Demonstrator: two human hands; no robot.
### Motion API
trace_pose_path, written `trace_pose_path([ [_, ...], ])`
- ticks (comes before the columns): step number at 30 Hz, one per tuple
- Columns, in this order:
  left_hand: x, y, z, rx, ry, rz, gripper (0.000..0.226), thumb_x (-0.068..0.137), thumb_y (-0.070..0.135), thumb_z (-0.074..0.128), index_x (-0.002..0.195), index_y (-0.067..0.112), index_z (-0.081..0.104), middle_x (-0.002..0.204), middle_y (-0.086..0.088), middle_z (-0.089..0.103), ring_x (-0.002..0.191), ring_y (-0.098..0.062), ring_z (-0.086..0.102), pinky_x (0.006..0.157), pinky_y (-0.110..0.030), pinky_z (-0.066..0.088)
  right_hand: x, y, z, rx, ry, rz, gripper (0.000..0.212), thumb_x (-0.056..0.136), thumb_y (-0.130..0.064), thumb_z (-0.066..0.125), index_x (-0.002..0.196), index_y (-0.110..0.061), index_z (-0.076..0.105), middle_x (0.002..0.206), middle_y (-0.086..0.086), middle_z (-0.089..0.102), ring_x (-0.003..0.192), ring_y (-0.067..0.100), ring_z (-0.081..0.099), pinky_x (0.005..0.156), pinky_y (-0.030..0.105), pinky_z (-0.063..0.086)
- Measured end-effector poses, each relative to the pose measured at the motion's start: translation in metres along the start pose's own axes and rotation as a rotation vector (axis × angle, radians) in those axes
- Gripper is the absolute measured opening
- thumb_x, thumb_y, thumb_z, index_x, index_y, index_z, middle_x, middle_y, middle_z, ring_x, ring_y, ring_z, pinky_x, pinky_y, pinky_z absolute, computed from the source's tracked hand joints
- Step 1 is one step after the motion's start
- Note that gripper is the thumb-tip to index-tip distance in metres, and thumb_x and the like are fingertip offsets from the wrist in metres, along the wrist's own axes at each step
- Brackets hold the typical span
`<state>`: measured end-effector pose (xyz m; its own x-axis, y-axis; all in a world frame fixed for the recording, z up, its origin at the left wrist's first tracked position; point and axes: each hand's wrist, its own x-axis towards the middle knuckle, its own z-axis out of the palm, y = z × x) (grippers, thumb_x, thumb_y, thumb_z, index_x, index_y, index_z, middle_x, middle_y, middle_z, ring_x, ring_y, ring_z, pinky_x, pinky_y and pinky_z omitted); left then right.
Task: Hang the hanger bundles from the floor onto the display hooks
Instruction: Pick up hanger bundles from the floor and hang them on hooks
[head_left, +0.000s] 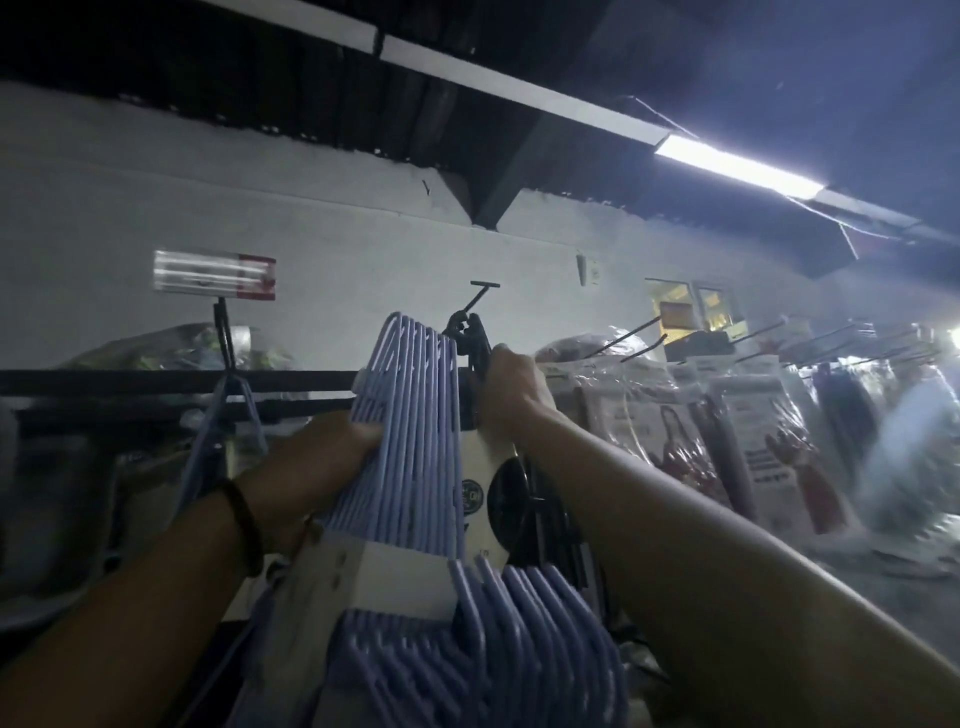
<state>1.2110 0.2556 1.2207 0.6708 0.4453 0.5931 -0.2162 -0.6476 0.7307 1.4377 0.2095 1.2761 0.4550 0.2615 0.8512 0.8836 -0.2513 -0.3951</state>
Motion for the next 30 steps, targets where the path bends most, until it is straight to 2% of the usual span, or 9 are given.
trace_pose_path([
  [4, 0.016, -0.013, 0.004, 0.166, 0.039, -0.087, 0.021, 0.103, 0.023, 0.064, 0.112, 0.014, 0.08, 0.101, -0.005, 0.083, 0.087, -0.021, 0.08, 0.069, -0.029, 0.062, 0.013, 0.007, 0.039, 0.029, -0.058, -0.068, 0.013, 0.101, -0.022, 0.062, 0.099, -0.009, 0.062, 0.083, 0.007, 0.064, 0.07, 0.026, 0.065, 0.057, 0.035, 0.052],
  [7, 0.024, -0.024, -0.004, 0.183, 0.139, -0.147, 0.019, 0.101, 0.024, 0.066, 0.105, 0.014, 0.081, 0.093, -0.006, 0.083, 0.079, -0.023, 0.081, 0.065, -0.033, 0.062, 0.022, 0.01, 0.068, 0.029, -0.1, -0.099, 0.005, 0.1, -0.013, 0.062, 0.095, -0.012, 0.064, 0.08, 0.005, 0.068, 0.058, 0.014, 0.059, 0.046, 0.025, 0.043],
  [13, 0.027, -0.038, -0.021, 0.226, 0.208, -0.193, 0.069, 0.102, 0.013, 0.063, 0.034, 0.027, 0.068, 0.041, 0.004, 0.062, 0.031, -0.007, 0.058, 0.034, -0.016, 0.044, 0.03, 0.015, 0.126, 0.097, -0.138, -0.072, 0.017, 0.103, -0.007, 0.053, 0.12, -0.005, 0.052, 0.107, 0.021, 0.073, 0.089, 0.037, 0.072, 0.063, 0.035, 0.046],
  [18, 0.006, -0.035, -0.035, 0.081, 0.19, -0.21, 0.036, 0.1, 0.018, 0.07, 0.065, 0.016, 0.079, 0.061, -0.008, 0.066, 0.043, -0.018, 0.061, 0.044, -0.03, 0.052, 0.022, 0.015, 0.106, -0.129, -0.31, -0.029, 0.057, 0.103, -0.029, 0.058, 0.148, 0.0, 0.037, 0.128, 0.022, 0.067, 0.113, 0.039, 0.069, 0.086, 0.046, 0.055],
  [22, -0.008, -0.027, -0.045, 0.017, 0.225, -0.207, 0.014, 0.101, 0.022, 0.071, 0.096, 0.008, 0.071, 0.063, -0.006, 0.061, 0.047, -0.017, 0.055, 0.047, -0.03, 0.048, 0.011, -0.012, 0.038, -0.35, -0.338, -0.063, 0.056, 0.1, -0.05, 0.053, 0.138, -0.009, 0.057, 0.127, 0.014, 0.067, 0.108, 0.032, 0.068, 0.086, 0.041, 0.057],
  [24, -0.016, -0.022, -0.051, 0.022, 0.265, -0.189, 0.014, 0.103, 0.02, 0.067, 0.094, 0.009, 0.065, 0.06, -0.004, 0.058, 0.047, -0.016, 0.052, 0.045, -0.029, 0.046, 0.005, -0.036, 0.006, -0.224, -0.357, -0.15, 0.051, 0.101, -0.049, 0.045, 0.126, -0.01, 0.065, 0.117, 0.017, 0.069, 0.093, 0.033, 0.074, 0.072, 0.039, 0.062],
  [26, -0.025, -0.017, -0.057, 0.071, 0.298, -0.155, 0.017, 0.103, 0.019, 0.066, 0.088, 0.012, 0.062, 0.057, -0.002, 0.056, 0.047, -0.016, 0.05, 0.047, -0.028, 0.046, -0.003, -0.059, -0.019, 0.164, -0.507, -0.12, 0.064, 0.101, -0.063, 0.04, 0.111, -0.007, 0.07, 0.094, 0.022, 0.075, 0.067, 0.038, 0.077, 0.051, 0.035, 0.059],
  [28, -0.035, -0.016, -0.066, 0.168, 0.373, -0.13, 0.021, 0.102, 0.023, 0.067, 0.083, 0.012, 0.066, 0.06, -0.003, 0.061, 0.05, -0.018, 0.054, 0.051, -0.031, 0.049, -0.016, -0.082, -0.038, 0.448, -0.761, -0.03, 0.087, 0.084, -0.089, 0.043, 0.107, -0.01, 0.071, 0.083, 0.024, 0.078, 0.07, 0.046, 0.077, 0.055, 0.046, 0.061],
  [30, -0.045, -0.017, -0.078, 0.199, 0.431, -0.115, 0.026, 0.102, 0.027, 0.065, 0.08, 0.014, 0.068, 0.063, -0.005, 0.063, 0.052, -0.019, 0.056, 0.053, -0.032, 0.051, -0.033, -0.106, -0.049, 0.395, -0.945, -0.051, 0.102, 0.055, -0.104, 0.055, 0.109, -0.019, 0.067, 0.086, 0.023, 0.078, 0.08, 0.05, 0.077, 0.064, 0.054, 0.062],
])
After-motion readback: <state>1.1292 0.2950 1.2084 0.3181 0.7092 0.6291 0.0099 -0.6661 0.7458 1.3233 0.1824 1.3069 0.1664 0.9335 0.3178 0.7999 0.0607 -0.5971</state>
